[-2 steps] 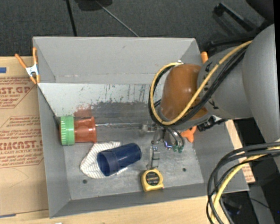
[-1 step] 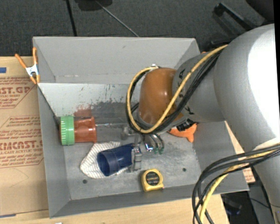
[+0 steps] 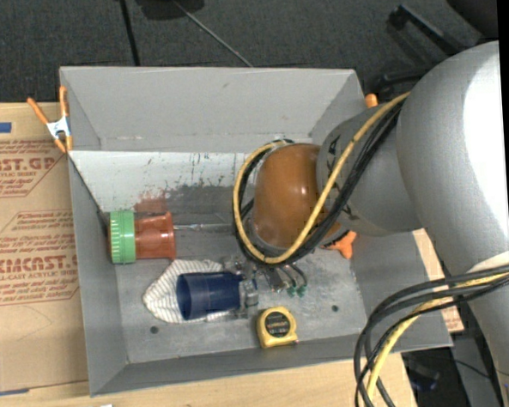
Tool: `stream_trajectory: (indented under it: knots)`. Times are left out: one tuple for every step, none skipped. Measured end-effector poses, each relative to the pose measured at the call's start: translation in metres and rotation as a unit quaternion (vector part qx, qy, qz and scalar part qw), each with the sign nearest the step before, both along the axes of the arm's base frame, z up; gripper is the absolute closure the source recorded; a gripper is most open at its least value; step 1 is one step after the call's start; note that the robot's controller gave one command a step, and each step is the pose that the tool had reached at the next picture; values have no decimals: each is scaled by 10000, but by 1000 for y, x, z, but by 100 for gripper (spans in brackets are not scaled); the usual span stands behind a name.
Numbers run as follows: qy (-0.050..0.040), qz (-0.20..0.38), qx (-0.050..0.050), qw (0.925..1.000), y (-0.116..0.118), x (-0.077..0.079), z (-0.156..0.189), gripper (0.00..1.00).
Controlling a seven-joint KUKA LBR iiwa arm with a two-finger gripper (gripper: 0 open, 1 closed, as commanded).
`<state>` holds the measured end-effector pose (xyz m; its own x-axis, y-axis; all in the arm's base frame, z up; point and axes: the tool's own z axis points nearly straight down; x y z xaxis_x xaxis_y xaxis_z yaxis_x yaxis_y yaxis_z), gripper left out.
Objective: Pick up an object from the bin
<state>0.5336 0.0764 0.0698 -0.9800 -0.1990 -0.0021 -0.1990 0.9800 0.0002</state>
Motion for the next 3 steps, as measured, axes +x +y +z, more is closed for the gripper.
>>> stream_trajectory:
  knots:
    - [0, 1, 0, 10000, 0, 0, 0, 100]
    - [3, 2, -3, 10000, 15, -15, 128, 100]
    - [3, 3, -3, 10000, 15, -15, 128, 100]
